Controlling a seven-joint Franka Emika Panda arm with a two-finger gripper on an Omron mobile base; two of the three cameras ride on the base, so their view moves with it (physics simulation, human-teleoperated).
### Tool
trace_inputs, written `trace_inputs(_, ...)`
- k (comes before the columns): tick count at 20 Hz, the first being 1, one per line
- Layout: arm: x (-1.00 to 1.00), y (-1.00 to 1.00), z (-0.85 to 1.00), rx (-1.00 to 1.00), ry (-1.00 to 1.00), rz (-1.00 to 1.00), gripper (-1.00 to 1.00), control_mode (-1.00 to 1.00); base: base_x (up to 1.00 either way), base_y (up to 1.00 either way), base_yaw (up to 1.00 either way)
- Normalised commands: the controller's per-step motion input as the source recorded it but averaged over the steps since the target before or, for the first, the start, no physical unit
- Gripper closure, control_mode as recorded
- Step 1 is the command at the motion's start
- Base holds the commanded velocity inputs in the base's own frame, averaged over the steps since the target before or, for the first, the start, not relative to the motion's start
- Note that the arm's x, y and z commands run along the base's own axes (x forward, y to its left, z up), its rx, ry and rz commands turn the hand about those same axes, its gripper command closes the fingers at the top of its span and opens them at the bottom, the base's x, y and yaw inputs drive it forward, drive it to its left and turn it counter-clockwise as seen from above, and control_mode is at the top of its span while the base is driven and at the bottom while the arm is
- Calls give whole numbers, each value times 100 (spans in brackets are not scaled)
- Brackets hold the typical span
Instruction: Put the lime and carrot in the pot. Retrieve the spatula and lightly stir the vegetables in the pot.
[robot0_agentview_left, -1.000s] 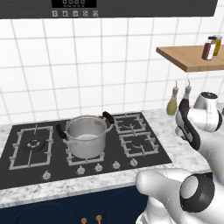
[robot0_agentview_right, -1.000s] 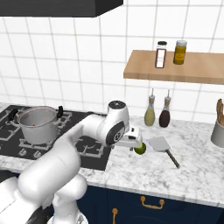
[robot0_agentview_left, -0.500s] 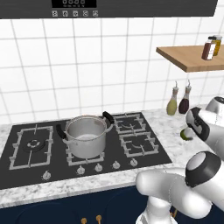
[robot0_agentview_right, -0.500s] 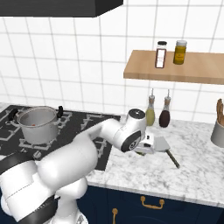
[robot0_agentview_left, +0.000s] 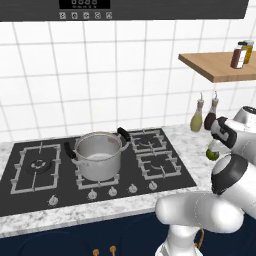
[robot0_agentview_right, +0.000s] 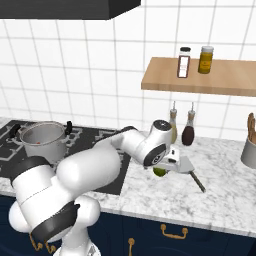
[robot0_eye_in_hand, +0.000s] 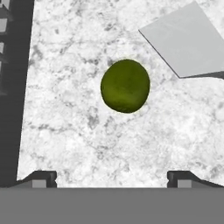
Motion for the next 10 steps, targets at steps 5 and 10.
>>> trace_inputs(5,22,-4,-36,2,-7,0,-100,-100,0,0,0)
trace_inputs(10,28,-3,-30,2,-3,0,-100,-100,0,0,0)
